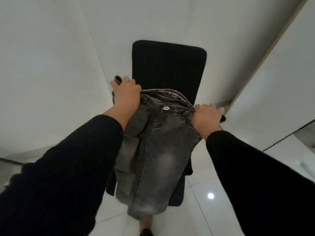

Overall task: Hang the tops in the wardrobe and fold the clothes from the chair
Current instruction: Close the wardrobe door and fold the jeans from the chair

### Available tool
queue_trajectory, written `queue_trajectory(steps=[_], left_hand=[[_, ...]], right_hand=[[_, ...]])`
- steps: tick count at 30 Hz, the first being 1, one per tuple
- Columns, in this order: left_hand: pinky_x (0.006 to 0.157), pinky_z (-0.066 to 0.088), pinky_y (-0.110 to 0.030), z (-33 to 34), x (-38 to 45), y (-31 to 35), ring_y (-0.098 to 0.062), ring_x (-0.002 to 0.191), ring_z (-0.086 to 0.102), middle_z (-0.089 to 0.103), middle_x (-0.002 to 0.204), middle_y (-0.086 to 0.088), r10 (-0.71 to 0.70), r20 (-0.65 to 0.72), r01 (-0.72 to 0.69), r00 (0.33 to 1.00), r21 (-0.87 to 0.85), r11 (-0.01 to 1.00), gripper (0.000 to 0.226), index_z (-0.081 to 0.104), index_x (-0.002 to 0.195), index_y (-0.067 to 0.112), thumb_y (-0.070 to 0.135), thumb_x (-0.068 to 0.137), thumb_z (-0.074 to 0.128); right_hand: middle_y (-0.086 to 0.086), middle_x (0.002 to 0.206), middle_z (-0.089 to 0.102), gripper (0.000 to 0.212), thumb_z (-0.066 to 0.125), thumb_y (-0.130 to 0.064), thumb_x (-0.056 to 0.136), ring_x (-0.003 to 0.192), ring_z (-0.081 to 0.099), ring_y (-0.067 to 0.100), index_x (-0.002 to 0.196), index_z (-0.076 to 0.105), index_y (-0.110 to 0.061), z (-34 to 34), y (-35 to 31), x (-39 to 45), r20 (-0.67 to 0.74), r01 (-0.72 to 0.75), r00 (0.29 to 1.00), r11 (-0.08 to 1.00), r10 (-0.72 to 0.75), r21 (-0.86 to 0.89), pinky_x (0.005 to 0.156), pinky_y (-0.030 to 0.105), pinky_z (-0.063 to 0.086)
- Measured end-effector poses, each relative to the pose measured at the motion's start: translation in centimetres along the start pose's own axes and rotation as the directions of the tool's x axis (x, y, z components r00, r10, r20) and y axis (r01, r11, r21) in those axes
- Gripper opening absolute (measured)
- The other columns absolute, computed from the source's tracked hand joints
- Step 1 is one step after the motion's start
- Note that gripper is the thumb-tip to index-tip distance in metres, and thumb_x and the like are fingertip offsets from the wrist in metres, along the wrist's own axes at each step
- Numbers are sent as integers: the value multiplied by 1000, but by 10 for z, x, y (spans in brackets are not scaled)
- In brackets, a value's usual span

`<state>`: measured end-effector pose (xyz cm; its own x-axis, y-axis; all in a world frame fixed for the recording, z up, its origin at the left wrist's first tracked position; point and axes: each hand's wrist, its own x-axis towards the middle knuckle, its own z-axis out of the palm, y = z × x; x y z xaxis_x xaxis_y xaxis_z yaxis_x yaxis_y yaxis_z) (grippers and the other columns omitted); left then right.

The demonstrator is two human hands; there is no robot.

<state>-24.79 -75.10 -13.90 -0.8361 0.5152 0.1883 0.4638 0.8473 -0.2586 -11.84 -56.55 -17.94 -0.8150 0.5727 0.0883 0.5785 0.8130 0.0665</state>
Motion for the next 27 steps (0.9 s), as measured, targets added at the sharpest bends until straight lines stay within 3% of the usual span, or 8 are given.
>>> queue_trajectory(steps=[8, 14, 19, 20, 21, 23, 25, 27], left_hand=[[92, 31, -51, -177, -159, -23, -34, 119, 29, 38, 119, -12, -147, -201, 133, 969, -80, 988, 35, 65, 110, 16, 2, 78, 59], [76, 35, -36, -265, -228, -54, -29, 100, 44, 41, 105, -9, -162, -317, 137, 934, -100, 985, 30, 68, 106, 17, 3, 83, 55], [69, 35, -32, -307, -242, -75, -27, 101, 40, 39, 108, -9, -230, -456, 9, 860, -437, 899, 23, 68, 99, 11, -1, 82, 57], [68, 33, -30, -316, -242, -77, -20, 94, 39, 39, 102, -4, -272, -458, -51, 846, -577, 815, 19, 65, 95, 12, 1, 82, 57], [66, 33, -27, -326, -244, -78, -15, 83, 37, 37, 94, 1, -341, -409, -109, 847, -760, 641, 14, 59, 89, 13, 3, 80, 59], [55, 34, -22, -347, -248, -76, -12, 68, 36, 34, 80, 7, -403, -251, -230, 880, -968, 100, 27, 40, 80, 18, 2, 75, 61], [44, 34, -18, -364, -256, -69, -13, 60, 43, 39, 79, 2, -358, -194, -291, 913, -926, -242, 34, 36, 85, 15, -10, 74, 57], [42, 39, -16, -377, -258, -57, -13, 57, 52, 46, 83, -7, -274, -205, -310, 939, -850, -426, 35, 36, 96, 10, -18, 78, 48]], right_hand=[[12, 103, 61, 22, 40, -13, 96, 105, 49, 31, 106, 60, -12, -163, 55, -156, -203, 136, 972, 987, -116, 88, 84, 44, 44], [14, 108, 59, 28, 40, -3, 91, 111, 44, 32, 107, 61, -12, -274, 70, -222, -312, 199, 931, 980, -190, -3, 90, 44, 43], [17, 115, 53, 29, 43, 3, 89, 112, 44, 33, 111, 59, -6, -340, 79, -251, -470, 237, 852, 971, -229, -43, 90, 42, 42], [18, 116, 51, 29, 43, 4, 89, 112, 44, 34, 111, 59, -5, -352, 81, -255, -481, 257, 847, 967, -226, -2, 91, 41, 42], [19, 116, 50, 29, 44, 5, 88, 110, 45, 34, 110, 60, -5, -364, 83, -259, -484, 280, 846, 959, -226, 42, 91, 40, 43], [19, 114, 50, 28, 45, 5, 88, 107, 48, 35, 107, 63, -4, -383, 82, -264, -479, 336, 842, 937, -250, 101, 89, 40, 43], [18, 113, 51, 29, 44, 6, 87, 106, 50, 35, 106, 64, -4, -398, 73, -270, -495, 397, 821, 908, -285, 134, 90, 38, 44], [17, 112, 53, 31, 44, 7, 86, 107, 51, 33, 107, 64, -5, -406, 61, -275, -526, 443, 794, 883, -307, 154, 87, 34, 42]])
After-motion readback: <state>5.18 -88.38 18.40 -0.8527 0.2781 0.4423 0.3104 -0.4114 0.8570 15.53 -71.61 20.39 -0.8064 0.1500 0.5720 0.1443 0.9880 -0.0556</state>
